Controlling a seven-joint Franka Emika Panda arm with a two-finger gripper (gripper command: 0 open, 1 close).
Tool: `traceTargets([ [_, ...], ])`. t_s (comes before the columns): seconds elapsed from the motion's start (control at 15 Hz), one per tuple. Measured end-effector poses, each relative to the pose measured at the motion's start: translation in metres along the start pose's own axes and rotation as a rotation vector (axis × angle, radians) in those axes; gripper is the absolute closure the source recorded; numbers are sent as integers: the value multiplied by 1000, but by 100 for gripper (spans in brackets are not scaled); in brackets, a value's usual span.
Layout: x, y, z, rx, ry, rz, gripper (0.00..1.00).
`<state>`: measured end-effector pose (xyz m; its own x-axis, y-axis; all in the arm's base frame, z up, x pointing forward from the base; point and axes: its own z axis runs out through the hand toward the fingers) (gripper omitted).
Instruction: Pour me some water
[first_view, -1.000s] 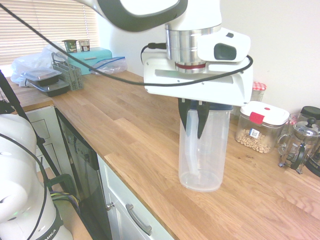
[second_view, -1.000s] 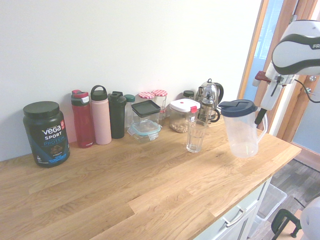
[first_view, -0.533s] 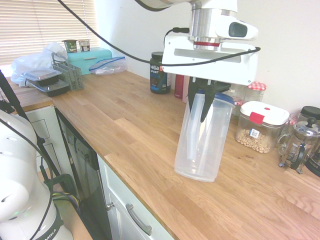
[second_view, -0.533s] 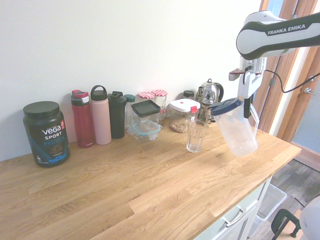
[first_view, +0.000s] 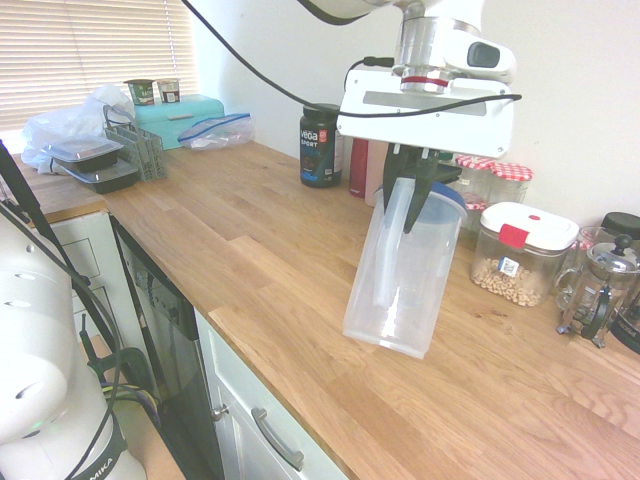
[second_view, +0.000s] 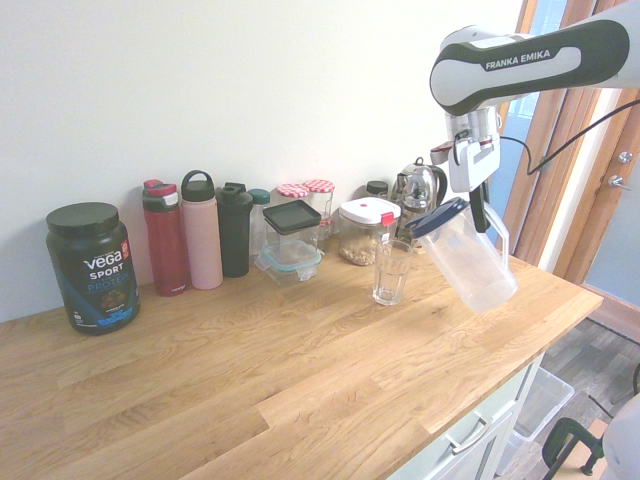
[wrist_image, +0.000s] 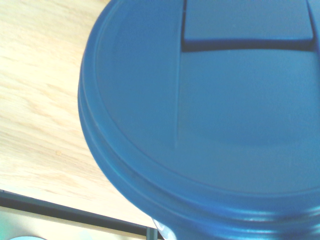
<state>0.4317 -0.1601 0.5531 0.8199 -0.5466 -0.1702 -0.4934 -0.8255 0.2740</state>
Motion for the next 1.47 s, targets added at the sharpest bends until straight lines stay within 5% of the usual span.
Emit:
traceTargets([
  [0.87, 22, -22, -1, -44, -33, -3, 100],
  [1.13, 0, -4, 1, 52, 124, -6, 100],
  [1.47, -48, 74, 44, 261, 264, -2, 100],
])
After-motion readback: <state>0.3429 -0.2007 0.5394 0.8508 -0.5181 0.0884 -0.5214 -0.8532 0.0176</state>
